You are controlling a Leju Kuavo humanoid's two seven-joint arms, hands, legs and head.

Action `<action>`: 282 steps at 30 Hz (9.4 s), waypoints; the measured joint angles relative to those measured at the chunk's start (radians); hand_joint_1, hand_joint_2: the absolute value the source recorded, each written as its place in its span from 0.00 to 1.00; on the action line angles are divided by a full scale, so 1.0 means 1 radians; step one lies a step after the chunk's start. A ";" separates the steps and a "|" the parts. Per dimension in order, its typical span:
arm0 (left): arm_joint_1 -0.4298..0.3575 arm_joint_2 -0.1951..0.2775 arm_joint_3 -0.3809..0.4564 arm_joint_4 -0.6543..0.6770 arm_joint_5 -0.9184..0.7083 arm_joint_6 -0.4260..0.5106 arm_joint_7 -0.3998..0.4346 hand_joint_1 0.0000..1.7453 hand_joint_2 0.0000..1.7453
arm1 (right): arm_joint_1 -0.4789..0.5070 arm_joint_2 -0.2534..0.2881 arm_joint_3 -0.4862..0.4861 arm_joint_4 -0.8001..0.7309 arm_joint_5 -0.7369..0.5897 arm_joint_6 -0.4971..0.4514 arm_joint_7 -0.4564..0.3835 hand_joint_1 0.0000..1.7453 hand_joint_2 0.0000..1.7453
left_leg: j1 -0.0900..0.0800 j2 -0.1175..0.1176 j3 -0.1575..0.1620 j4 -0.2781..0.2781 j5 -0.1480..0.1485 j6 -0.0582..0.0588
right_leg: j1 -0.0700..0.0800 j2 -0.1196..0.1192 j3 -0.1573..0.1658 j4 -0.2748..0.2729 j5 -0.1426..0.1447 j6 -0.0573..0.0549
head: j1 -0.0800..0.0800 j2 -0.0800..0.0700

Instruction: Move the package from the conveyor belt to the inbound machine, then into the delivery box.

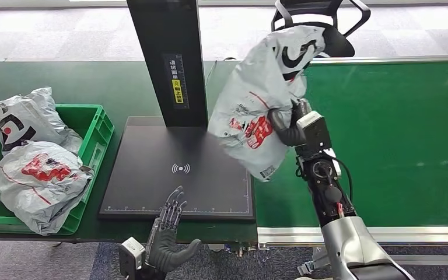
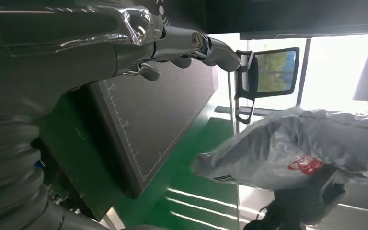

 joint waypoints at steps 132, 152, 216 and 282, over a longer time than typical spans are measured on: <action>-0.032 -0.037 0.048 -0.291 -0.527 0.906 0.000 1.00 1.00 | 0.667 0.233 0.105 -0.536 -0.190 -0.209 0.000 0.00 1.00 | 0.001 0.002 -0.004 0.000 -0.001 -0.002 | 0.001 0.002 -0.006 0.000 -0.002 -0.001 | -0.001 0.000; -0.078 -0.037 0.183 -0.828 -0.593 0.906 0.000 1.00 1.00 | 0.645 0.230 0.091 -0.503 -0.240 -0.225 0.000 0.00 1.00 | 0.001 0.001 -0.003 0.000 -0.001 -0.002 | 0.001 0.001 -0.004 0.000 -0.002 -0.001 | 0.000 0.000; -0.572 0.658 0.484 0.192 -0.586 0.769 0.328 1.00 1.00 | 0.746 0.228 0.048 -0.547 -0.207 -0.164 0.000 0.00 1.00 | 0.003 0.004 -0.004 -0.001 0.000 -0.004 | 0.003 0.003 -0.008 0.003 -0.001 -0.003 | 0.000 0.000; 0.188 0.074 0.225 -0.626 -0.376 0.576 0.128 0.00 1.00 | 0.776 0.249 -0.022 -0.572 -0.182 -0.168 0.000 0.00 1.00 | 0.003 0.004 -0.003 0.000 -0.003 -0.006 | 0.002 0.004 -0.007 0.001 -0.002 -0.004 | 0.000 0.000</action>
